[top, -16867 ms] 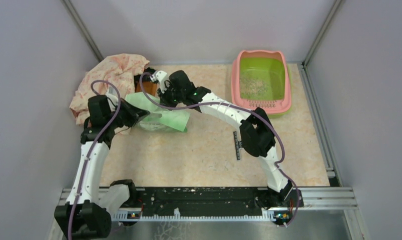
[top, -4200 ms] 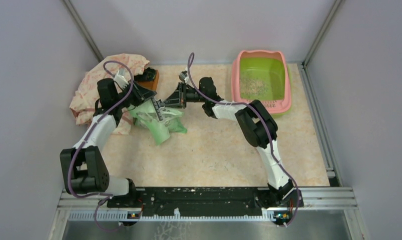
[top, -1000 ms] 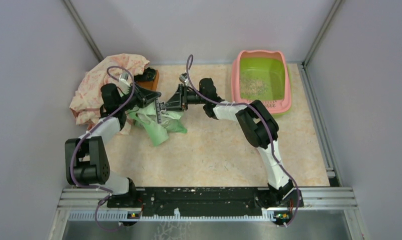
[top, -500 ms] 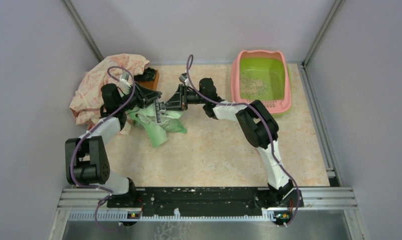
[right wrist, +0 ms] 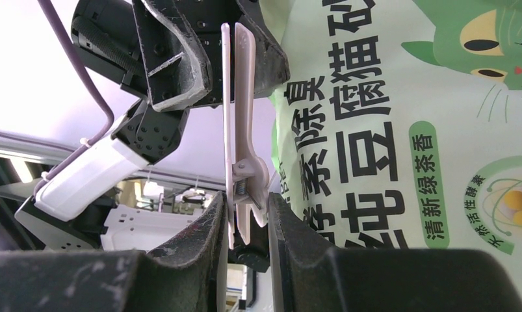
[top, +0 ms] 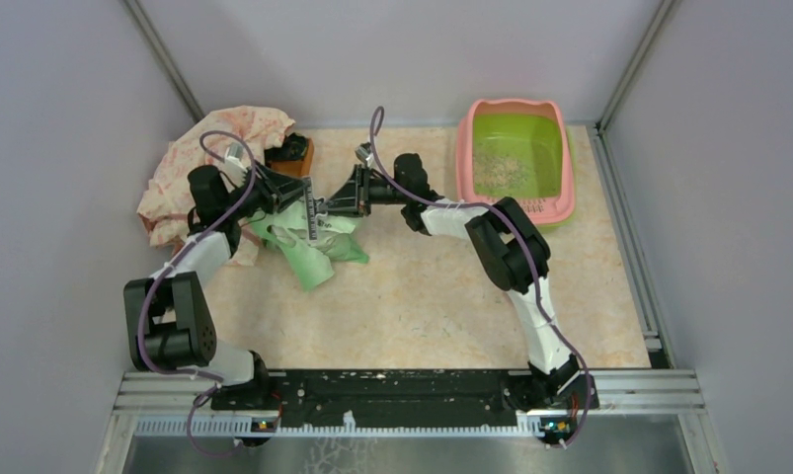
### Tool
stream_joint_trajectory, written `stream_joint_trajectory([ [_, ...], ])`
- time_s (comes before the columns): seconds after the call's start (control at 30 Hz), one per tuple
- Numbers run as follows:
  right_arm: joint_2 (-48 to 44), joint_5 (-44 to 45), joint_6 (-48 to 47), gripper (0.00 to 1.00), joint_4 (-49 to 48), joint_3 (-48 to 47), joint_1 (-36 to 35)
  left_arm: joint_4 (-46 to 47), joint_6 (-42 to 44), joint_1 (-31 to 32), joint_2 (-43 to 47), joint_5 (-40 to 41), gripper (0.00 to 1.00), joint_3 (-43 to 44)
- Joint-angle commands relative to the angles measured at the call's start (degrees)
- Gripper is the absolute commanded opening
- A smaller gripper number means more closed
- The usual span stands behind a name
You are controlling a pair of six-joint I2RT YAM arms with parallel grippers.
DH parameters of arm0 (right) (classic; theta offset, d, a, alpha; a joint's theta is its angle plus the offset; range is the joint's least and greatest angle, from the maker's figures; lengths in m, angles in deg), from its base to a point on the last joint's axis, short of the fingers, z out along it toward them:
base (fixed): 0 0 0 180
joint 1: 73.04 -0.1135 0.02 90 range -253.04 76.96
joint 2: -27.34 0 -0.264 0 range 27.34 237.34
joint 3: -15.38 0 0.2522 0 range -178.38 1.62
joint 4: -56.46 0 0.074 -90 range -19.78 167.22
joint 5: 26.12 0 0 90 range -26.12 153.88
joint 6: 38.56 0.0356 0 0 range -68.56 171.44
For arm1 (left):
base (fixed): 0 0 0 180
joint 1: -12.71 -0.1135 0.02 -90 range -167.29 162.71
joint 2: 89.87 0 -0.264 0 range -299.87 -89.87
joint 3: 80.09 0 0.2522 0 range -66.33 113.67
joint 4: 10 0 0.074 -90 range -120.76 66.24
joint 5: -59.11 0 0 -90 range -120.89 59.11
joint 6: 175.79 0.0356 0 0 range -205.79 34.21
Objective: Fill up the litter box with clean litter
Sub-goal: Pick up the clamp at the center of the board.
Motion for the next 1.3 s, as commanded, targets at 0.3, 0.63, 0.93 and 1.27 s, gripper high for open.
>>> stream_joint_trajectory([
  [0.3,-0.8,0.6,-1.3,0.00,-1.0,-4.9,-0.9,3.5,-0.2,0.5,-1.0,-2.5,0.43,0.0],
  [0.63,-0.7,0.7,-0.3,0.22,-1.0,-5.9,-1.3,3.7,-0.3,0.7,-1.0,-3.0,0.12,-0.9],
  [0.93,-0.4,0.1,2.6,0.38,-5.0,-5.7,-1.7,4.8,-1.6,0.7,0.2,-1.5,0.09,-2.0],
  [1.27,0.2,0.4,5.9,0.38,-8.4,-5.4,-2.2,6.9,-2.5,0.8,1.0,-0.5,0.08,-3.6],
])
